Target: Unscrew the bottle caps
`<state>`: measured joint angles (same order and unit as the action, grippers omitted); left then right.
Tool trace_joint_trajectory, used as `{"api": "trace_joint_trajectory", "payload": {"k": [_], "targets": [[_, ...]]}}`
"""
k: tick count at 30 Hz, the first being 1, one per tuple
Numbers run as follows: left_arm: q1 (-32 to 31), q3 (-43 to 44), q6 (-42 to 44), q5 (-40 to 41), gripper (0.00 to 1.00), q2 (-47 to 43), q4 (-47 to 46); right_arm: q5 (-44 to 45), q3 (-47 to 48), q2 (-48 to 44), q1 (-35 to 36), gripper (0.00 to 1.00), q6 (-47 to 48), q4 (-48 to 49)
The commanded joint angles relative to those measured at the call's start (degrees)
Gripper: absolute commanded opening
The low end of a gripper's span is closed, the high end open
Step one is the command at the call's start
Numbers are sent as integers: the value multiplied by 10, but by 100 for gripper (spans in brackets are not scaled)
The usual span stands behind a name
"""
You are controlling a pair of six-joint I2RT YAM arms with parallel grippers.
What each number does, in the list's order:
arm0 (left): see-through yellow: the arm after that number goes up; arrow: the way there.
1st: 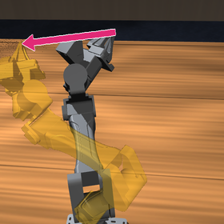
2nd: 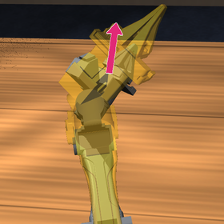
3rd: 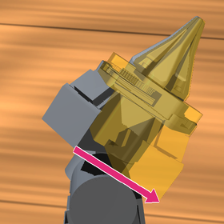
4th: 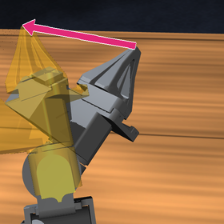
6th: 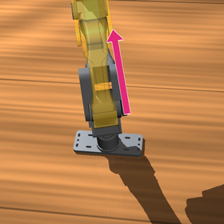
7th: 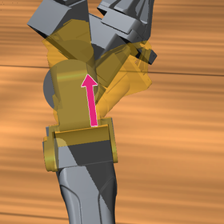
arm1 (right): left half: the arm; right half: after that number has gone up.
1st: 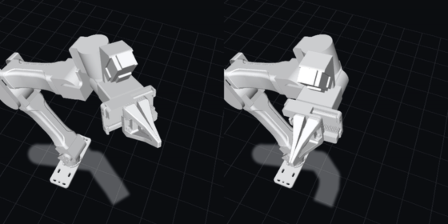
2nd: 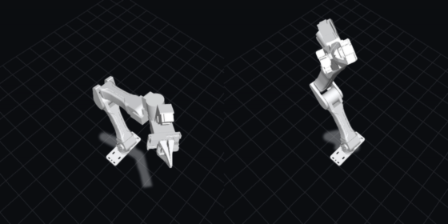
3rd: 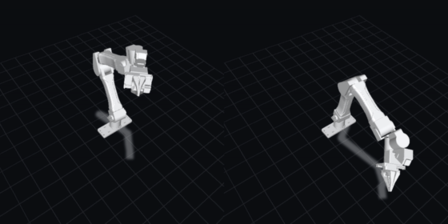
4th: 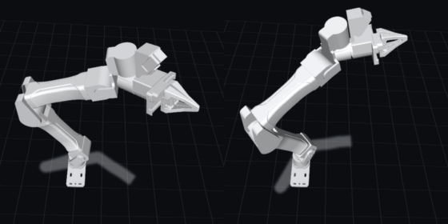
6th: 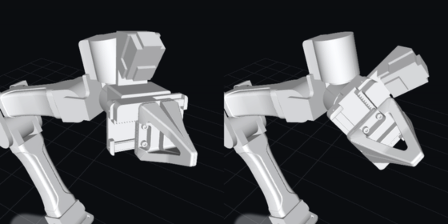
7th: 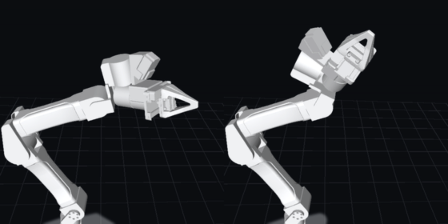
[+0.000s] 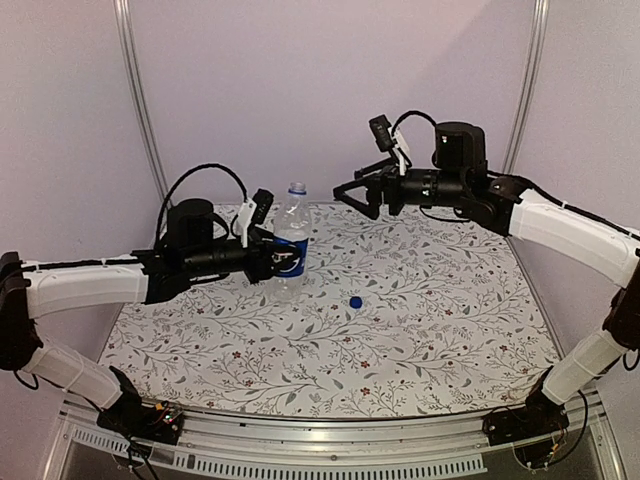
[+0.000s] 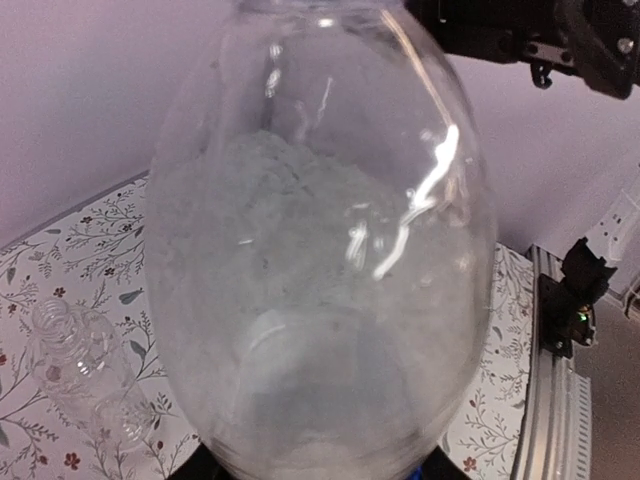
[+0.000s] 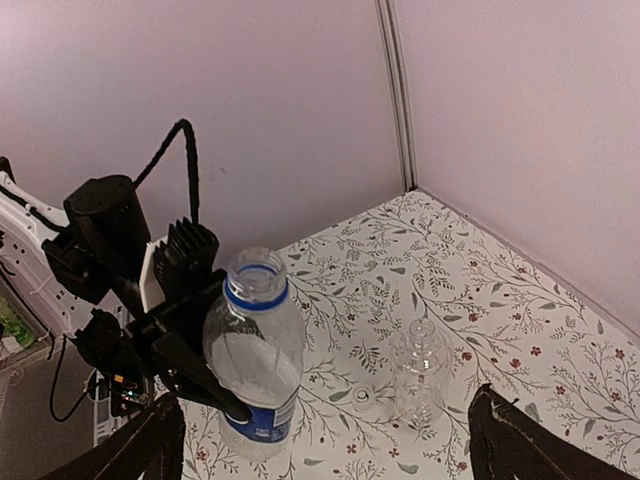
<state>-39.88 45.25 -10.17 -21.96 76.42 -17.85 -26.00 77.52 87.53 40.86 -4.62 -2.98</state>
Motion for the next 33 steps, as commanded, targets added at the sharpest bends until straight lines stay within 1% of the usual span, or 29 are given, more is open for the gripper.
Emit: {"api": "trace_joint_trajectory", "payload": {"k": [1,4,8,13,15,20,33], "targets": [[-28,4,22,-11,40,19,-26,-65,54,5,3,98,-36,-34],[-44,11,27,-5,40,29,-25,-81,77,19,4,98,-52,-38],[-61,21,35,-4,40,38,-26,-87,82,26,10,98,-66,-34],[-75,31,46,-2,40,47,-27,-95,84,38,19,95,-72,-43],[-79,34,49,1,40,50,-26,-103,84,44,23,91,-72,-46],[-84,39,52,7,39,56,-23,-112,75,49,29,75,-70,-42],[-86,40,57,27,39,56,-17,-119,72,67,35,54,-66,-44]]}}
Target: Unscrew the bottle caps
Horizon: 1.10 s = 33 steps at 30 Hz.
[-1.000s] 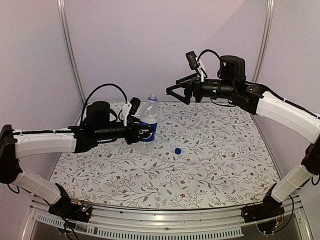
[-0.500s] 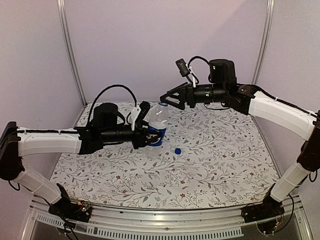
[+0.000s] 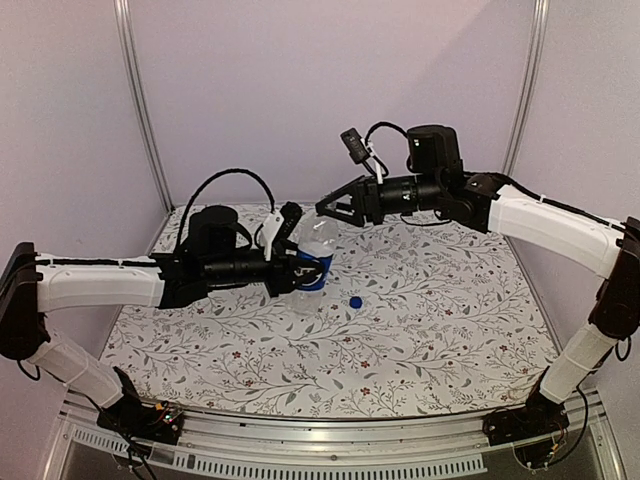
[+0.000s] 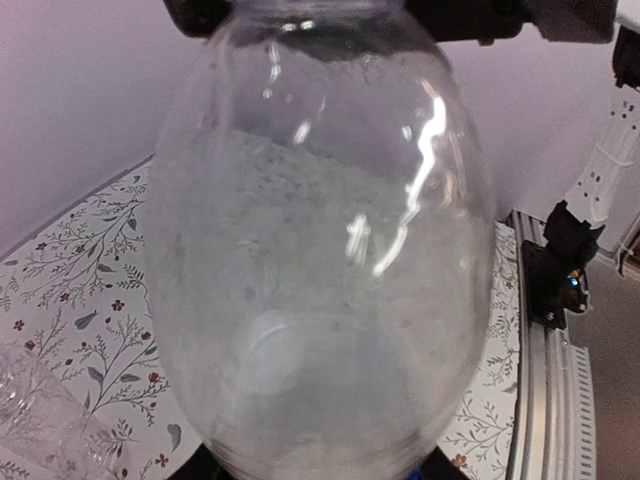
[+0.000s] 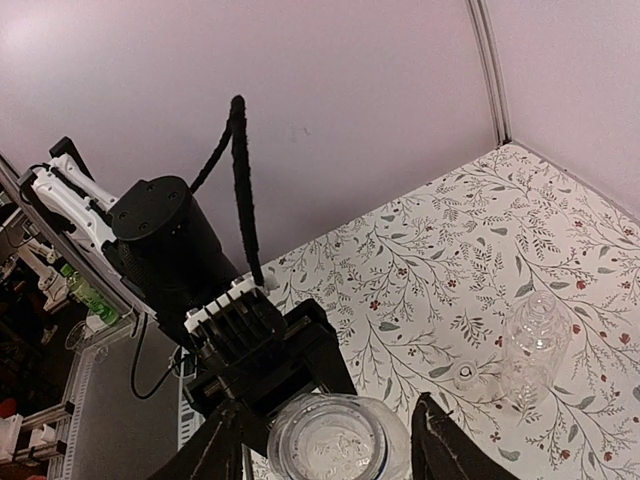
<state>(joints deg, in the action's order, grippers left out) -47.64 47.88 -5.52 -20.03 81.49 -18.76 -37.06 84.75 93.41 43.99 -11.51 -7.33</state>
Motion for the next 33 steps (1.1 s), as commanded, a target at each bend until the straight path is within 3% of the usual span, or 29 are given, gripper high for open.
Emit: {"api": "trace_joint_trajectory", "payload": {"k": [1,8,11,15,23,27,33], "targets": [[-8,12,10,8,39,5,-7,-10,0,9,4,52,1,0],[-8,9,10,12,39,2,-6,-19,0,16,4,37,3,1],[-8,9,10,14,39,1,-6,-23,0,17,4,24,3,0],[-9,8,7,15,41,2,-7,1,2,12,3,0,17,-13],[3,9,-34,41,80,-5,8,100,12,-20,-27,0,56,-66],[15,-7,-52,47,97,-28,0,226,11,-29,-43,0,79,-88],[28,-28,-62,83,100,-68,-1,315,-4,-12,-88,0,83,-70]]}}
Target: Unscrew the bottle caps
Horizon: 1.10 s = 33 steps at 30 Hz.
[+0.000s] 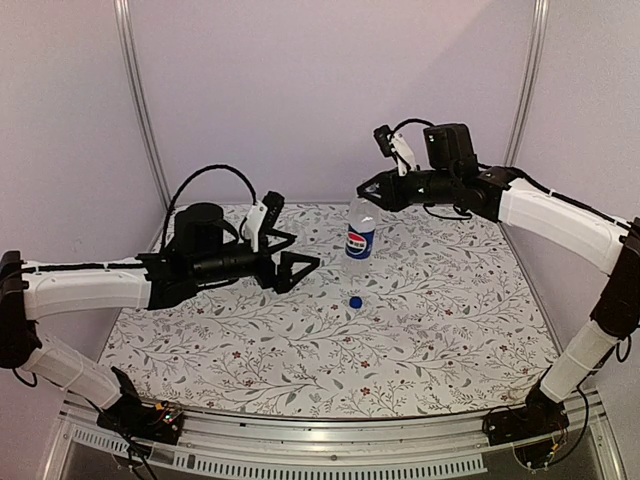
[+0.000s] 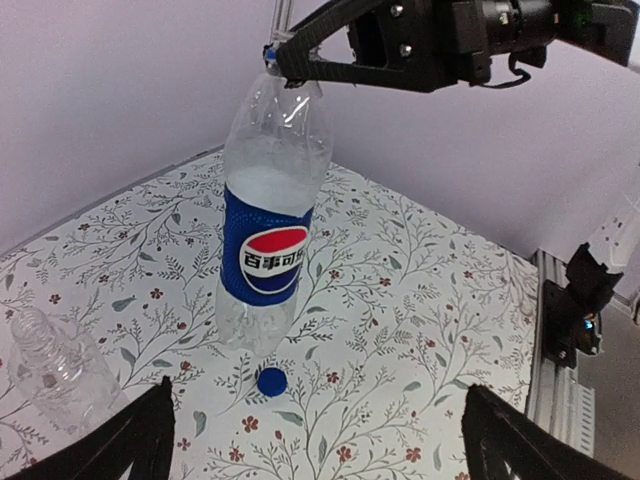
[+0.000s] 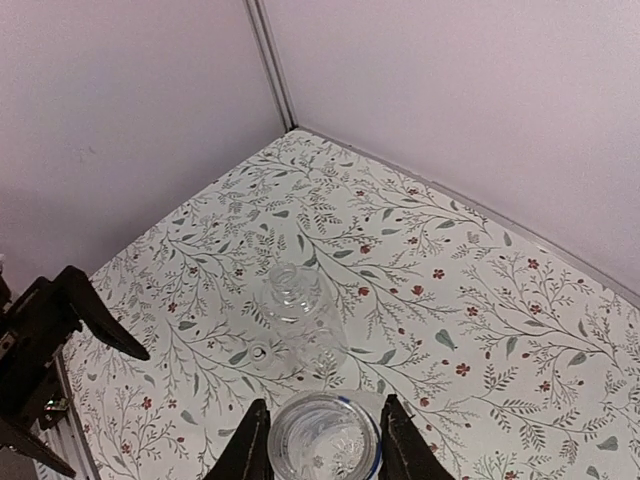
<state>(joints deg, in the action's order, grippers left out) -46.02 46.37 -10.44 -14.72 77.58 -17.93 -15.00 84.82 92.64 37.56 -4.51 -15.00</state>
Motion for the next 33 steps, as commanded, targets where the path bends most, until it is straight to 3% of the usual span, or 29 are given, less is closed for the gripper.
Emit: {"api": "trace_joint_trajectory", "payload": {"k": [1,10,25,29,33], "targets": [[13,-16,-14,38,100,-34,-8,108,-8,-1,-27,0,14,15],[20,-31,-16,69,100,-59,0,136,-20,56,-43,0,23,93],[25,-30,-12,94,100,-65,19,90,-51,111,-43,0,-11,138],[25,-32,-12,94,100,-62,19,90,-74,107,-43,7,-9,142],[26,-32,-14,95,100,-58,18,88,-86,102,-43,21,-5,142]]}}
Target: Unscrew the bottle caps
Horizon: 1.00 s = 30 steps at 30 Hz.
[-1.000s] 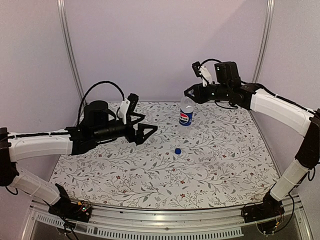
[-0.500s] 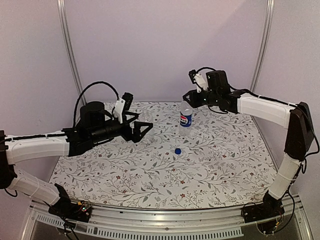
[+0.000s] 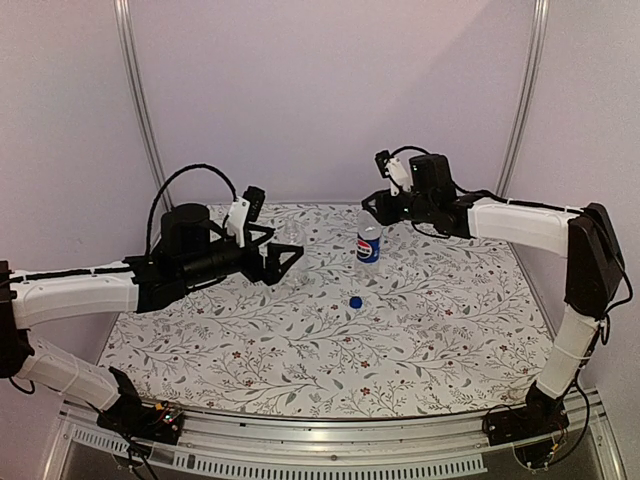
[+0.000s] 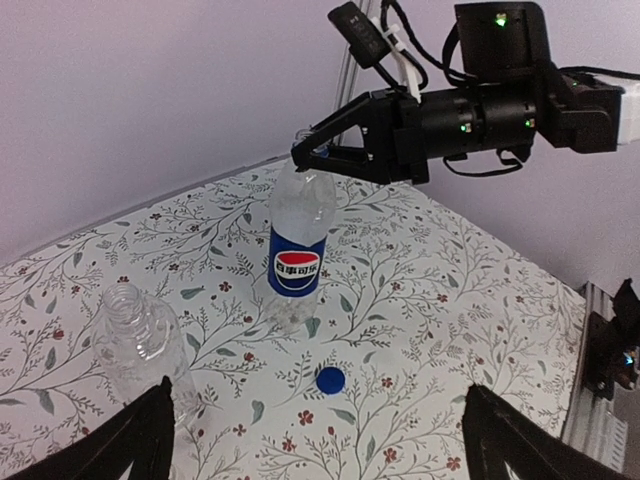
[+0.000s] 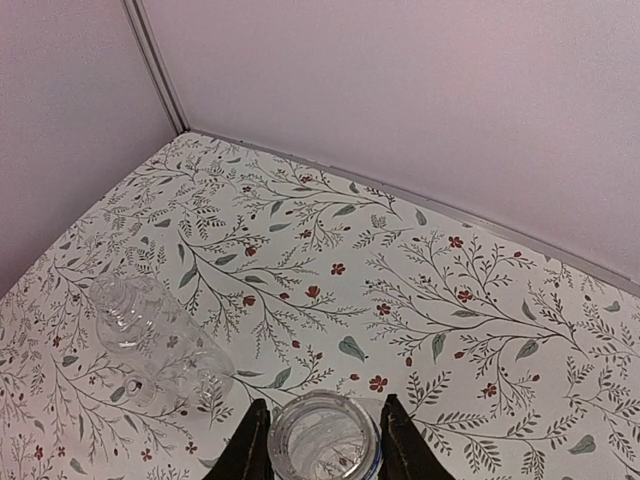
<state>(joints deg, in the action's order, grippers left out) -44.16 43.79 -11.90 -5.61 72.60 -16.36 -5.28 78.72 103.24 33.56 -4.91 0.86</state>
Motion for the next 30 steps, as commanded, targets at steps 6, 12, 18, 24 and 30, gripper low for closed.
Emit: {"api": "trace_joint_trajectory", "payload": {"k": [6,12,18,24,30], "targets": [[7,-6,-2,-1,100,-1,0,-4,-18,-12,-3,45,6,-26],[8,-8,-2,1,100,0,2,-1,-1,-11,-3,58,10,-40],[9,-10,-2,6,100,0,3,2,8,-21,-3,71,11,-51],[14,-3,-4,19,100,-9,13,5,2,-58,-3,99,6,-71],[31,34,-1,63,100,-25,74,20,-22,-129,-4,99,-8,-103]]}}
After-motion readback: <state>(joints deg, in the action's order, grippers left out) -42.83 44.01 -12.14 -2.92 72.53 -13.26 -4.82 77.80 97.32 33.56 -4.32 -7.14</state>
